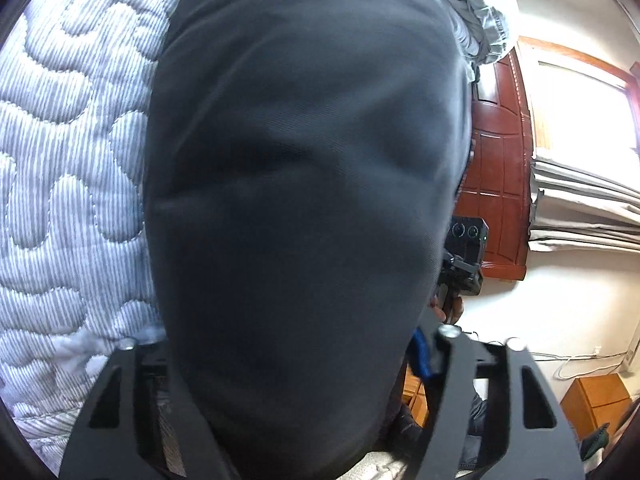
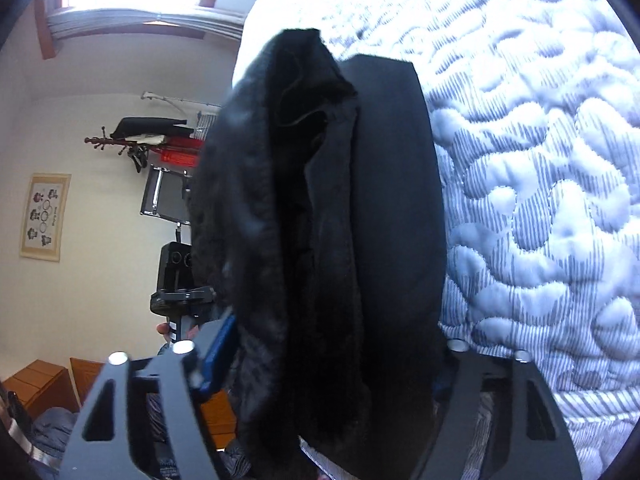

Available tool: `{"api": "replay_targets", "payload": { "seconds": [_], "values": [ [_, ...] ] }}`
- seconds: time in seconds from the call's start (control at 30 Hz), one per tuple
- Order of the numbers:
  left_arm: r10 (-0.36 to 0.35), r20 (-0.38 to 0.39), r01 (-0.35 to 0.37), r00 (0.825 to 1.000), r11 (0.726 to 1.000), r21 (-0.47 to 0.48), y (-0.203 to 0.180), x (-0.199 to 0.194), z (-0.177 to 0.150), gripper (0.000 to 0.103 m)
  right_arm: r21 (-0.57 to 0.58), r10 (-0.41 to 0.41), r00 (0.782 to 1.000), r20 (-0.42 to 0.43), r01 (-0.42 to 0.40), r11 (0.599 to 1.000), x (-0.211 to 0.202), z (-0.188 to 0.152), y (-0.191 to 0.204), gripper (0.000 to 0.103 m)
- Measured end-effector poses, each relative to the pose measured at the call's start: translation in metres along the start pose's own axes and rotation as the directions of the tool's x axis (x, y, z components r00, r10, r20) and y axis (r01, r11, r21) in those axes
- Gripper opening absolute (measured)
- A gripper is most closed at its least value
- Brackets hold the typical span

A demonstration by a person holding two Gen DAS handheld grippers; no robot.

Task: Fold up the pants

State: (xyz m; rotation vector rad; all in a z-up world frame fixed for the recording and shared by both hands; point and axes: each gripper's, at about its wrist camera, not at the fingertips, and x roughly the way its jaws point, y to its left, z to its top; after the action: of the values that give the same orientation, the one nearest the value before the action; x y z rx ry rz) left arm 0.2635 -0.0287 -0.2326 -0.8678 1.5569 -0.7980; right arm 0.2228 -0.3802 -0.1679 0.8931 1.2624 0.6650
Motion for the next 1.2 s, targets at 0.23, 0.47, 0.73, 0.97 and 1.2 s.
{"api": "replay_targets", "payload": {
  "seconds": [0.23, 0.47, 0.73, 0.97, 1.2],
  "values": [
    [-0.019, 0.032, 0.017, 0.999, 0.999, 0.046, -0.006, -0.004, -0.004, 0.041, -0.043, 0.007, 0.999, 0.042, -0.006, 0.999, -0.006, -0.008, 0.02, 0.048],
    [-0.088, 0.068, 0.083, 0.994, 0.994, 0.074, -0.017, -0.005, -0.009, 0.041, -0.113, -0.008, 0.997, 0.072, 0.017, 0.994, -0.012, -0.009, 0.054, 0.045],
    [-0.148, 0.116, 0.134, 0.982, 0.983, 0.124, -0.047, -0.014, 0.001, 0.039, -0.194, -0.014, 0.993, 0.114, 0.036, 0.98, -0.024, 0.015, 0.098, 0.045],
    [-0.136, 0.155, 0.111, 0.978, 0.981, 0.156, -0.073, -0.024, 0.032, 0.039, -0.218, 0.001, 0.991, 0.137, 0.03, 0.975, -0.021, 0.056, 0.114, 0.045],
    [-0.104, 0.195, 0.074, 0.975, 0.985, 0.153, -0.079, -0.032, 0.081, 0.039, -0.222, -0.007, 0.991, 0.134, 0.037, 0.974, -0.003, 0.111, 0.116, 0.045]
  ]
}}
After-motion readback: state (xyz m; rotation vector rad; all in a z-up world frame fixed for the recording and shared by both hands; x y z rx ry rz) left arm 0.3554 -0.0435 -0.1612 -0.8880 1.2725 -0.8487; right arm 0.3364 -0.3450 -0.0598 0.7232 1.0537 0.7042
